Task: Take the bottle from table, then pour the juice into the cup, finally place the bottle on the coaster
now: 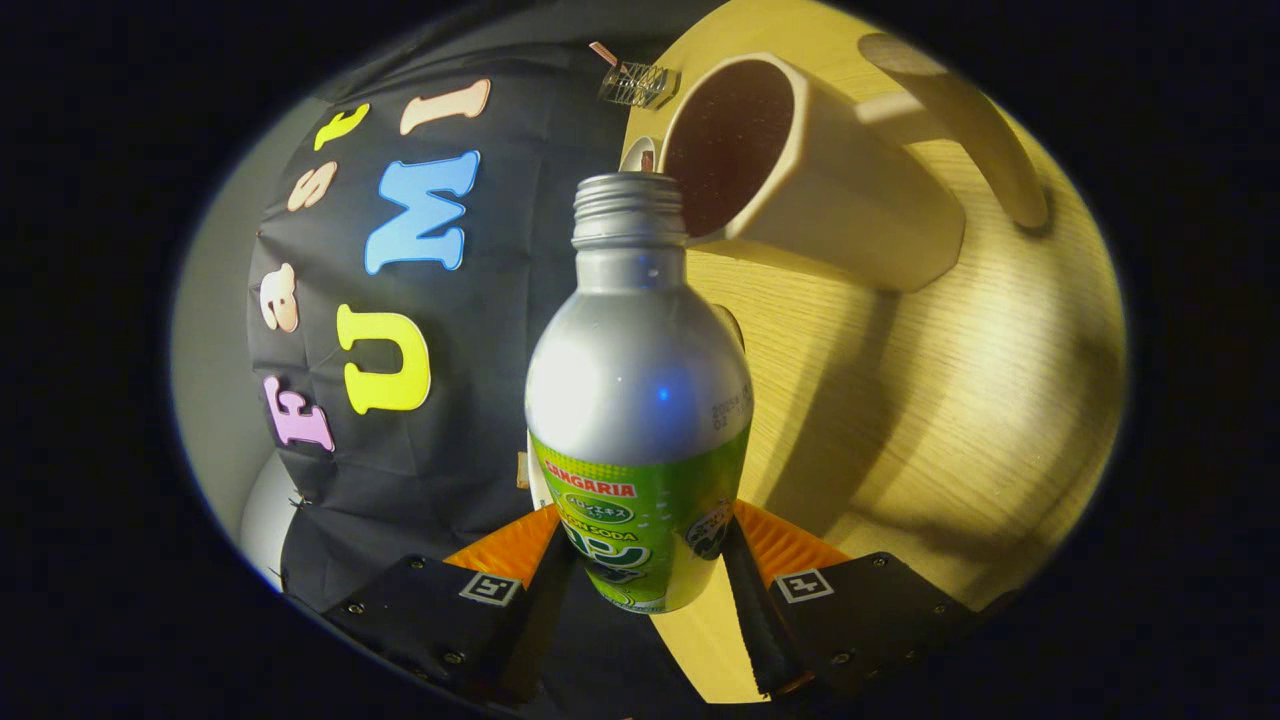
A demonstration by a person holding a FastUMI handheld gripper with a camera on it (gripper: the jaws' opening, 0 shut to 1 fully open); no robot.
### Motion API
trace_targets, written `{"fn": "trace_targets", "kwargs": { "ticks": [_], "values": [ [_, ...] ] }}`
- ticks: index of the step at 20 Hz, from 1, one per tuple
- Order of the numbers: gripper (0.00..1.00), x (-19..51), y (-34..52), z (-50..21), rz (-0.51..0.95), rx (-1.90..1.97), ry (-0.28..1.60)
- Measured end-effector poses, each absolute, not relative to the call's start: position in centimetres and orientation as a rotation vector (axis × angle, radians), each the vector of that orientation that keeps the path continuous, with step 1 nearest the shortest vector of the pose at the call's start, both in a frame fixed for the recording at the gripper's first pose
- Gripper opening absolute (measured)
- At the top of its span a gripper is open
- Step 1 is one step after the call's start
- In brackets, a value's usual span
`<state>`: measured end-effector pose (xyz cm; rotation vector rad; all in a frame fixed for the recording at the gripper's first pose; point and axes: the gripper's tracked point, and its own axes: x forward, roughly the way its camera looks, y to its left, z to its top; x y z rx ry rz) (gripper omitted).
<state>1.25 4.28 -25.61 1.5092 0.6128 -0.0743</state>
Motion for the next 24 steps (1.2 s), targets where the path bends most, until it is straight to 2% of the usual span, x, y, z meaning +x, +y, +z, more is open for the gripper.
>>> {"fn": "trace_targets", "kwargs": {
  "ticks": [24],
  "values": [
    [0.77, 2.2, 4.8, -23.2, -0.093, 1.760, 0.598]
  ]
}}
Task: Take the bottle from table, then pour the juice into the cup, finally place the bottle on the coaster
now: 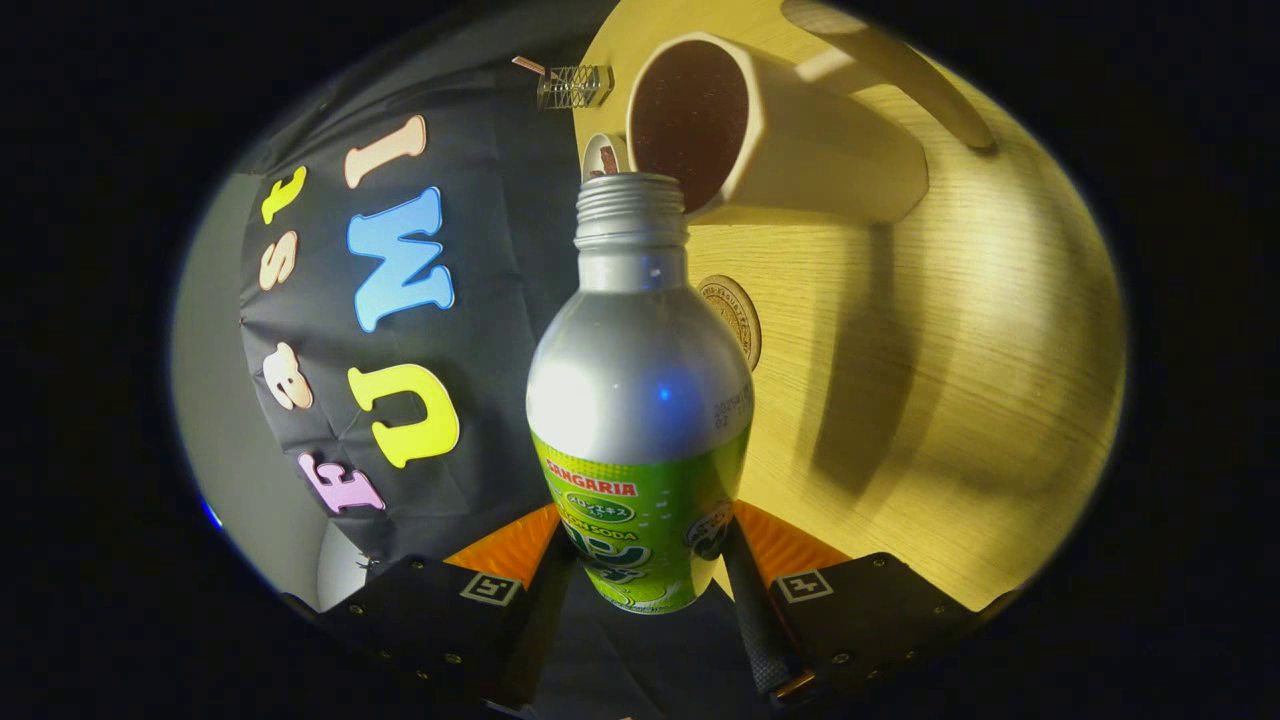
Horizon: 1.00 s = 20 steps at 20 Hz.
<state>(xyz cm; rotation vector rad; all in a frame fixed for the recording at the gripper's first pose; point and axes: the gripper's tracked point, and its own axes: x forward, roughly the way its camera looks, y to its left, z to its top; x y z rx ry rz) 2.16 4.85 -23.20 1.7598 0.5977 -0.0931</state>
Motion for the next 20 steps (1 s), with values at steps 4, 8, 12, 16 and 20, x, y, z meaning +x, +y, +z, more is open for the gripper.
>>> {"fn": "trace_targets", "kwargs": {
  "ticks": [4, 8, 12, 16, 20],
  "values": [
    [0.78, 2.0, 4.9, -23.6, -0.104, 1.794, 0.603],
    [0.78, 2.2, 4.9, -23.5, -0.114, 1.813, 0.609],
    [0.78, 2.5, 5.1, -23.1, -0.115, 1.842, 0.613],
    [0.78, 2.5, 5.1, -22.8, -0.117, 1.866, 0.613],
    [0.77, 2.9, 4.8, -22.3, -0.128, 1.903, 0.604]
  ]
}}
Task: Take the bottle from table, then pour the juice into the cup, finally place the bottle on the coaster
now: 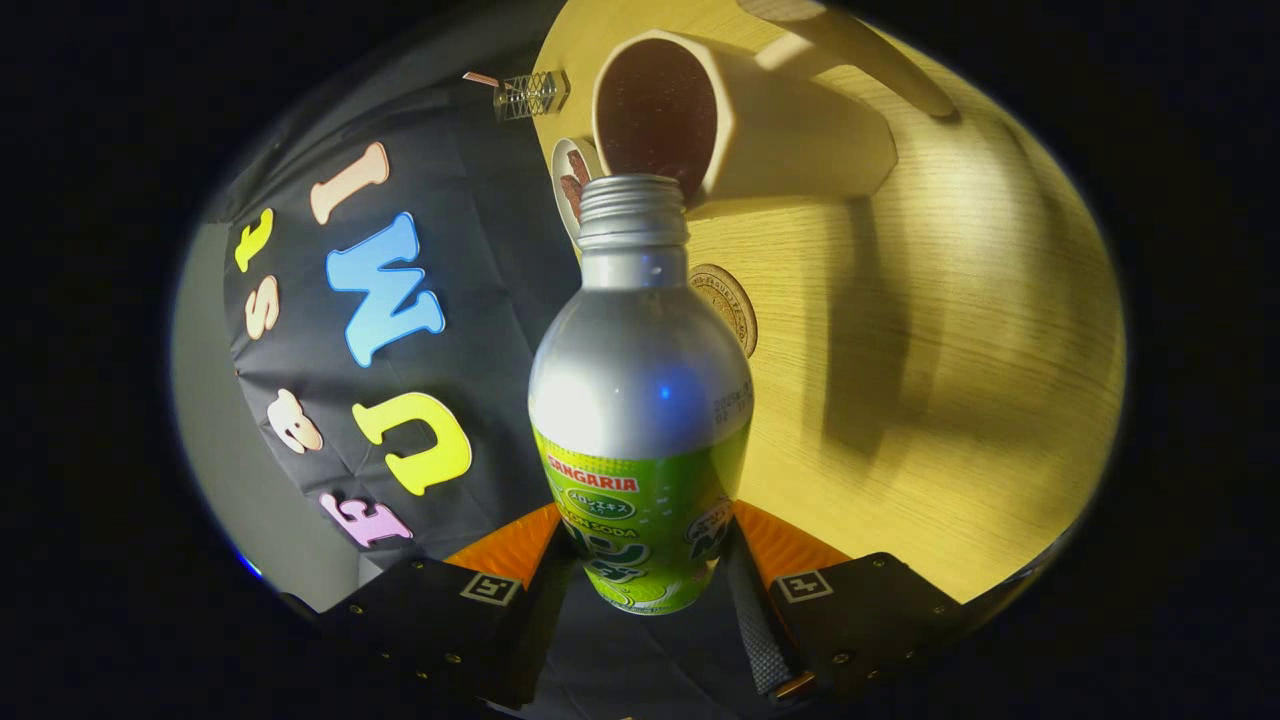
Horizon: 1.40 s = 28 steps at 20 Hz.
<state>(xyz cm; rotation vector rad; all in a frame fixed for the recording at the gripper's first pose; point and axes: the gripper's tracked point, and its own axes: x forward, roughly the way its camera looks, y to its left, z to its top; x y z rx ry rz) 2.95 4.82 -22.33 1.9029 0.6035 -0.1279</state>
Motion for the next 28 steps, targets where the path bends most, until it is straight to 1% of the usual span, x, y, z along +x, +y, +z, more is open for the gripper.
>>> {"fn": "trace_targets", "kwargs": {
  "ticks": [12, 28],
  "values": [
    [0.77, 2.7, 4.8, -22.2, -0.128, 1.943, 0.618],
    [0.78, 3.0, 4.2, -20.3, -0.107, 2.041, 0.594]
  ]
}}
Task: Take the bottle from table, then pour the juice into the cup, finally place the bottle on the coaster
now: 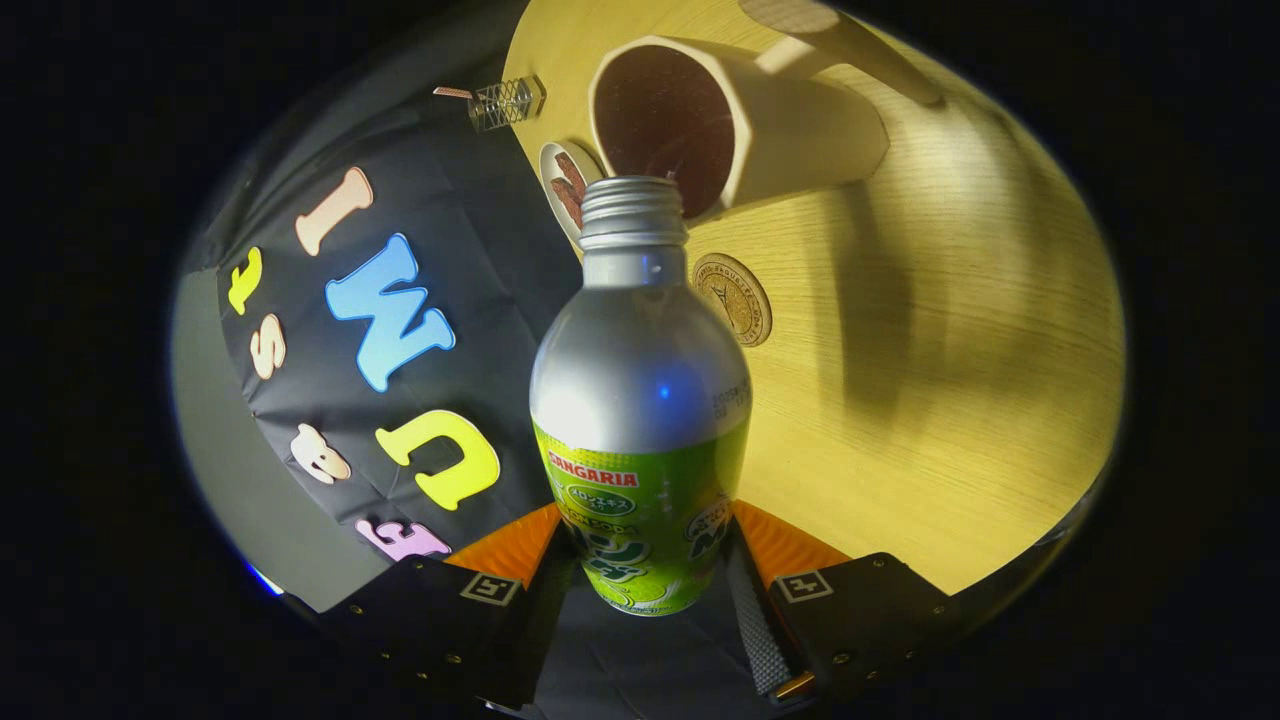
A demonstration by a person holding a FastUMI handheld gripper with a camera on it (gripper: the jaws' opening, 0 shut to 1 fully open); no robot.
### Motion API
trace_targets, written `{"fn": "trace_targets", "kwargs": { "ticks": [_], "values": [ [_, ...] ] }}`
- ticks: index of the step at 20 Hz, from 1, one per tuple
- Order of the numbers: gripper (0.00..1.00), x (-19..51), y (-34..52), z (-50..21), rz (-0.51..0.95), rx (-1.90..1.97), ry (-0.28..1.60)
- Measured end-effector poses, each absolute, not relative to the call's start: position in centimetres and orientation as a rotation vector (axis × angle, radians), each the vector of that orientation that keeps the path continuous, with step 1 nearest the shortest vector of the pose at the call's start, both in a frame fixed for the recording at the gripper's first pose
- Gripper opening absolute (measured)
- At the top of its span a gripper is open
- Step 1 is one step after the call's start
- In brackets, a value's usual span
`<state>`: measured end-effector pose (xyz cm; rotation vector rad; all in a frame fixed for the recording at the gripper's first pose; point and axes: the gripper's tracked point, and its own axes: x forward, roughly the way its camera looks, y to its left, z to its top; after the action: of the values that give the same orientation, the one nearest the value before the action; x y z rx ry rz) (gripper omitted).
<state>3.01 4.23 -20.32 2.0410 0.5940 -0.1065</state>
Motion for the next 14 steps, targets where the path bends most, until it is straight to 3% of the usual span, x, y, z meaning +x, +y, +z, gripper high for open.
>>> {"fn": "trace_targets", "kwargs": {
  "ticks": [14],
  "values": [
    [0.77, 3.6, 3.7, -19.0, -0.108, 2.138, 0.579]
  ]
}}
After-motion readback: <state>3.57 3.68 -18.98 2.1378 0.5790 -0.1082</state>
